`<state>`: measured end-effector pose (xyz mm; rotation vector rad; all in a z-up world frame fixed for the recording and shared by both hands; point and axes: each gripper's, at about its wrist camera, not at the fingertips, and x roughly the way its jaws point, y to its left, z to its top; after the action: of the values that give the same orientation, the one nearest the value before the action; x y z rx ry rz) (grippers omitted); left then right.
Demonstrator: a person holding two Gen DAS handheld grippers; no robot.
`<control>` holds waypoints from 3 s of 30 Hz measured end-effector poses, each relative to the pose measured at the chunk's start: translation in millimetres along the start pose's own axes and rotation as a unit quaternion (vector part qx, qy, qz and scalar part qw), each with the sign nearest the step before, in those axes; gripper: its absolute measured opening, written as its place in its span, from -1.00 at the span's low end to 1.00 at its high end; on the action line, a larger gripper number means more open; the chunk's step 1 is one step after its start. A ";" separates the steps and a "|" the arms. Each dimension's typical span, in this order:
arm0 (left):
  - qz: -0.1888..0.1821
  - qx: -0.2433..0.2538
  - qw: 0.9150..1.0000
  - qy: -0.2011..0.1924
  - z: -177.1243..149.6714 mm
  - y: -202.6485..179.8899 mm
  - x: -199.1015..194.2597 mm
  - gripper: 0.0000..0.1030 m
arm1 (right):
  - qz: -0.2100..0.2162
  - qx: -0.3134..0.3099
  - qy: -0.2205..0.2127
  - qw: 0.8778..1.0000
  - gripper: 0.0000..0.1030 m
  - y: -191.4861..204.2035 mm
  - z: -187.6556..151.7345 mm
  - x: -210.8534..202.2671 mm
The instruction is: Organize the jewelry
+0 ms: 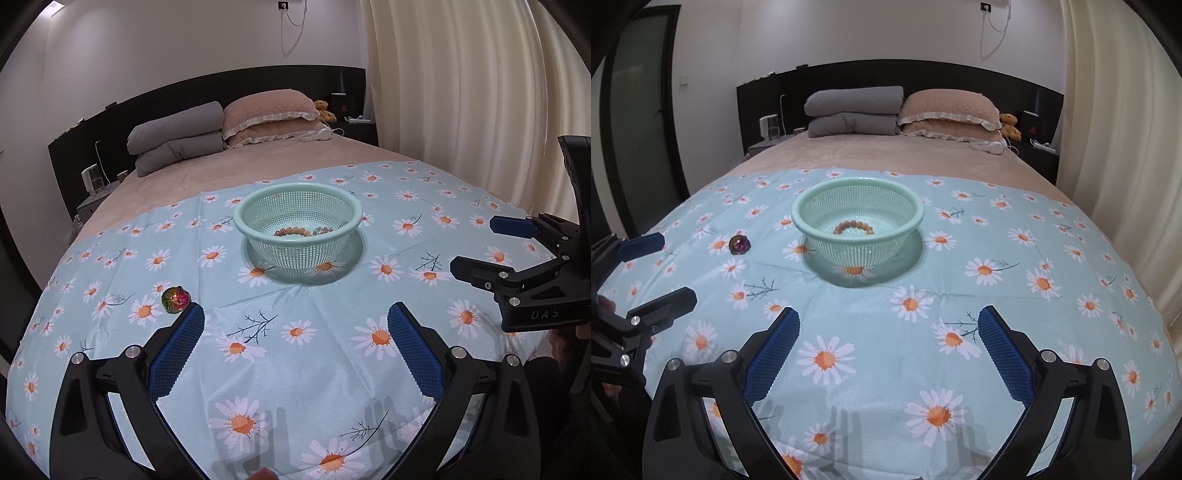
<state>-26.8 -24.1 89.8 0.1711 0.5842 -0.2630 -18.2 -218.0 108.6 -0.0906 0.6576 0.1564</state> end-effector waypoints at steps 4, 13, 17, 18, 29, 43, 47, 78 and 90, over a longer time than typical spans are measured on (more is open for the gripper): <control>0.003 -0.007 1.000 0.001 -2.2 1.7 -0.2 0.89 | -0.006 0.003 0.002 1.000 0.84 -4.9 -2.5 -2.1; 0.009 -0.011 1.000 0.007 -2.9 5.1 16.0 0.89 | -0.033 0.017 0.011 0.999 0.84 -10.2 7.2 11.6; 0.018 -0.003 1.000 0.009 -5.4 5.9 23.9 0.89 | -0.022 0.015 0.012 1.000 0.84 -6.3 6.5 19.6; 0.018 -0.002 1.000 0.012 -5.6 6.4 26.3 0.89 | -0.017 0.017 0.011 1.000 0.84 -6.0 6.2 21.6; 0.014 -0.010 0.999 0.027 21.6 25.3 76.3 0.89 | -0.010 0.036 0.028 0.999 0.84 -12.8 40.6 75.6; 0.027 -0.023 0.998 0.048 87.1 75.3 195.1 0.89 | -0.011 0.042 0.045 0.998 0.84 -31.1 113.5 192.5; 0.018 -0.034 0.997 0.062 89.0 80.1 222.6 0.89 | -0.004 0.049 0.062 0.997 0.84 -35.9 113.8 221.2; -0.031 -0.037 0.993 0.109 71.8 66.7 239.8 -0.24 | 0.014 0.065 0.149 0.987 -0.56 -31.2 92.7 248.5; -0.020 -0.022 0.993 0.112 66.1 53.8 195.6 -0.25 | 0.020 0.064 0.155 0.986 -0.56 -24.6 81.5 204.4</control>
<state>180.2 -26.6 38.3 0.1470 0.8155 -0.2710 194.5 -207.6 48.0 0.0221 0.9787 0.1389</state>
